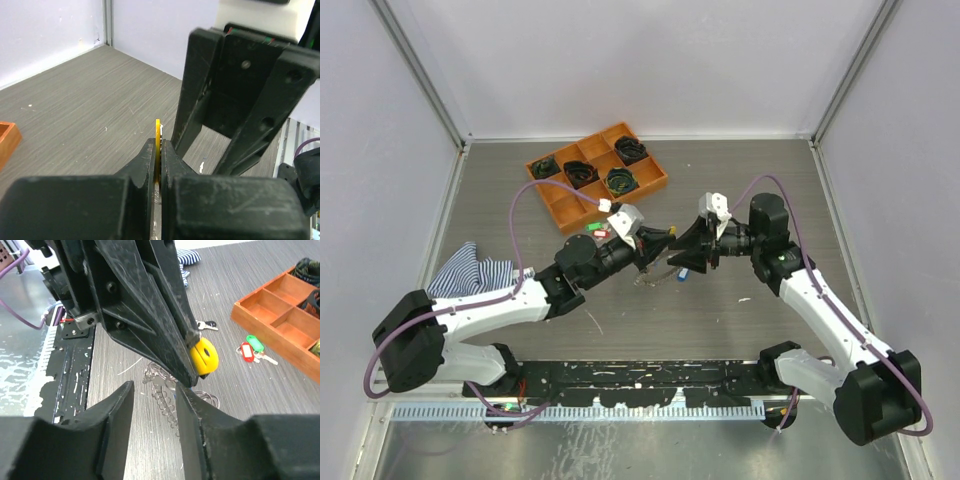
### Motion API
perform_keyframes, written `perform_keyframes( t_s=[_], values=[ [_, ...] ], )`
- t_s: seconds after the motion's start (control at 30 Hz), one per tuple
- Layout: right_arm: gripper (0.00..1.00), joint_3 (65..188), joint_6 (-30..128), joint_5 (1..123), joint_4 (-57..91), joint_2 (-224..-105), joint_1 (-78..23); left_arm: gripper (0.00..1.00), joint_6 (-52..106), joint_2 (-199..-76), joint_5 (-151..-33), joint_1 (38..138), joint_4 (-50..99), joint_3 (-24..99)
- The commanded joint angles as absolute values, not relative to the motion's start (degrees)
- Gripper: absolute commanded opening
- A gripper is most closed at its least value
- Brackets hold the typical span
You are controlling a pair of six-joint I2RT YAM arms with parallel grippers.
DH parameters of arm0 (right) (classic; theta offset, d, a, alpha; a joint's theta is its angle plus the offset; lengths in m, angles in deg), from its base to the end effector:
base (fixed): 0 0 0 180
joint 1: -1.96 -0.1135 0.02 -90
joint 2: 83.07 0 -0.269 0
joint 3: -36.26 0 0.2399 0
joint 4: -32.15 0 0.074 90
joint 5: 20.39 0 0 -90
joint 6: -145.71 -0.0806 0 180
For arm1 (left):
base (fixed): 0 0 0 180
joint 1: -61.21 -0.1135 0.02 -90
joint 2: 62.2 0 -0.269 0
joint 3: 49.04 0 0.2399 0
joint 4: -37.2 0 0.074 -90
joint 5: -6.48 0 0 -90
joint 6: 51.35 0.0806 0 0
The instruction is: Remove the keys from the keyring
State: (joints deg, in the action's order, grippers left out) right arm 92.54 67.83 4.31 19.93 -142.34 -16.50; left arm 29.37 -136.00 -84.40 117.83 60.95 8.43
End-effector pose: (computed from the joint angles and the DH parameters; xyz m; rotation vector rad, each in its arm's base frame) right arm 0.1912 0.1410 0.3040 -1.1978 1.3593 1.1097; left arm 0.1797 -0.2750 0.3243 0.6193 1.3800 -0.9465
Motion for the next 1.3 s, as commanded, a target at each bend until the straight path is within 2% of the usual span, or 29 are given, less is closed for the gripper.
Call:
perform_keyframes(
  t_s=[0.0, 0.1, 0.23, 0.37, 0.63, 0.73, 0.87, 1.27],
  values=[
    [0.49, 98.1, 73.7, -2.5, 13.5, -141.8, -14.5, 0.00, 34.3, -133.9, -87.0, 118.0, 69.6, 8.0],
    [0.57, 99.3, 76.8, -5.8, 9.9, -141.4, -12.8, 0.00, 35.3, -133.5, -88.6, 117.9, 70.5, 6.9],
    [0.63, 102.2, 83.8, -6.9, 1.7, -141.7, -11.5, 0.00, 36.1, -133.0, -91.5, 117.9, 71.8, 5.8],
    [0.68, 102.7, 85.2, -6.6, 0.0, -142.1, -11.0, 0.00, 36.3, -132.6, -93.4, 117.7, 72.1, 5.3],
    [0.69, 103.5, 82.7, -11.0, 0.3, -142.9, -10.8, 0.00, 36.2, -132.3, -96.4, 117.6, 70.9, 5.1],
    [0.66, 103.8, 81.8, -12.4, 0.5, -143.0, -10.8, 0.00, 36.0, -132.4, -97.3, 117.6, 70.5, 4.9],
    [0.56, 103.9, 79.5, -13.7, 1.9, -143.4, -10.9, 0.00, 35.3, -132.8, -98.7, 117.5, 70.5, 4.9],
    [0.38, 103.2, 71.6, -13.6, 8.5, -143.8, -11.6, 0.00, 34.2, -133.5, -100.7, 117.1, 69.6, 5.4]
  ],
)
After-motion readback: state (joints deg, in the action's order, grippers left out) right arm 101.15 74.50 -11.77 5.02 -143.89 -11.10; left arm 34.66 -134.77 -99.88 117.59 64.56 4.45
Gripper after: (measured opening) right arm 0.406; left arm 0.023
